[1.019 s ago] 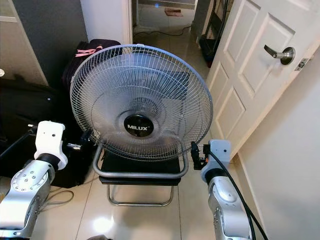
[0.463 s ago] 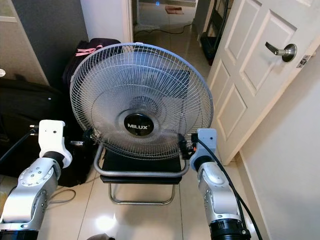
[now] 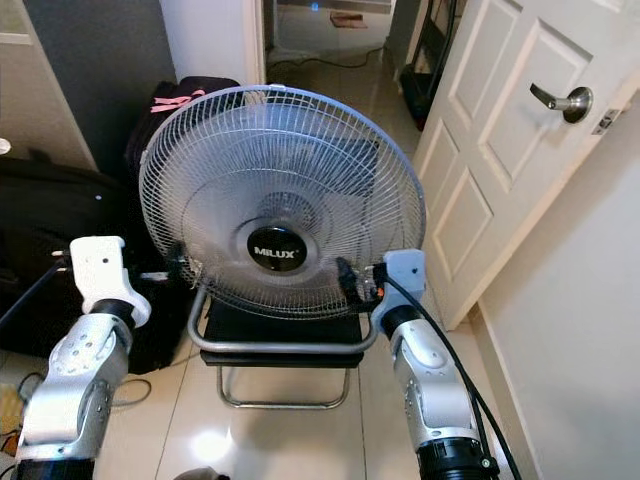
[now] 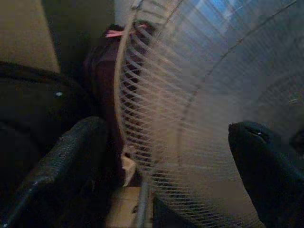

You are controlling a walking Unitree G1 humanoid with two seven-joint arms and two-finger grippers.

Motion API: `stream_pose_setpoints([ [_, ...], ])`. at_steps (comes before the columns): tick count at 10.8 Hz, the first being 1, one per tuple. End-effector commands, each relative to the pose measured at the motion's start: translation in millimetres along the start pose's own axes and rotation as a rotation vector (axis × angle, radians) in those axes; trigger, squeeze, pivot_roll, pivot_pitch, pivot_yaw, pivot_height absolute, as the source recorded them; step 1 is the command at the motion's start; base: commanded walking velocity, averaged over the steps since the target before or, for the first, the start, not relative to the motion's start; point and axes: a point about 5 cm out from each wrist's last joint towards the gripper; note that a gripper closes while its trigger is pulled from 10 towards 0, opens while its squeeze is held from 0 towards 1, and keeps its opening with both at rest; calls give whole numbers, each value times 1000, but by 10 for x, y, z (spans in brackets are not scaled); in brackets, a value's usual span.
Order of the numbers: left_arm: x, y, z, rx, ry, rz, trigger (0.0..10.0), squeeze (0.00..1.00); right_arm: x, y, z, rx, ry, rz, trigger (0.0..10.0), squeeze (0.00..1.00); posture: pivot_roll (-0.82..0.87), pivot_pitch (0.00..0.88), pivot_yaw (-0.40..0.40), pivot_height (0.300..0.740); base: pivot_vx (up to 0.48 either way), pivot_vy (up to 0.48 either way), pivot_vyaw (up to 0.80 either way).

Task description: Clean up the room

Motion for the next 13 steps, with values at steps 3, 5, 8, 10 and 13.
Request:
stream_pose_setpoints([
  [3,83,-7,26,-41,-20,-97,10000,1000,66,-24,21,57,-29,-54,10000,1000,-57,0,-25,740,0,0,267],
  [5,77,-34,-16,-136,17,-54,10000,1000,101,-41,45,86,-14,-77,10000,1000,-58,0,-24,740,0,0,800],
  [8,81,-86,-103,-225,66,-96,10000,1000,89,-56,149,133,-21,-83,10000,1000,-58,0,-23,740,0,0,800],
  [10,55,-87,-112,-212,88,-59,10000,953,111,-53,14,42,-68,-79,10000,1000,-54,0,-25,740,0,0,800],
  [13,46,-52,-108,-211,161,-42,10000,0,126,-20,-32,-48,-105,-106,10000,1000,-41,0,-34,740,0,0,800],
])
Point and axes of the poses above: a point about 5 cm out from each wrist's last joint towards the gripper, its own y axis pointing out of the wrist towards the gripper, its own x axis along the axis of the wrist's last joint, z = x × y, and after that the axes turned 9 degrees about y, right-handed
